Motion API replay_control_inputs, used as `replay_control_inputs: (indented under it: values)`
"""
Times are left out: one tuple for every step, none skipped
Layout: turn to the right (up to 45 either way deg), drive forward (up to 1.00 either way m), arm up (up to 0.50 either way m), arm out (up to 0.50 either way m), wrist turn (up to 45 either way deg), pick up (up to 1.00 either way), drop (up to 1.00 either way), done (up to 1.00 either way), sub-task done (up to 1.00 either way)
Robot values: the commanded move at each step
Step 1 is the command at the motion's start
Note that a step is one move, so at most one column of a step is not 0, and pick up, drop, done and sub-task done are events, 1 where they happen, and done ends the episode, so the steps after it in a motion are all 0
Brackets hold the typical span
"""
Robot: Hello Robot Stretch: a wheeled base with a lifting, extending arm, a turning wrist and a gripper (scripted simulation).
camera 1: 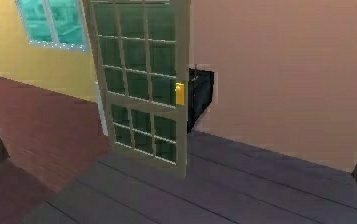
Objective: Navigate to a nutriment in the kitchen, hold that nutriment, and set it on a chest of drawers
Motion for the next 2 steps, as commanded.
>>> replay_control_inputs:
  values:
    - [27.0,0.00,0.00,0.00,0.0,0.00,0.00,0.00,0.00]
    - [0.0,1.00,0.00,0.00,0.0,0.00,0.00,0.00,0.00]
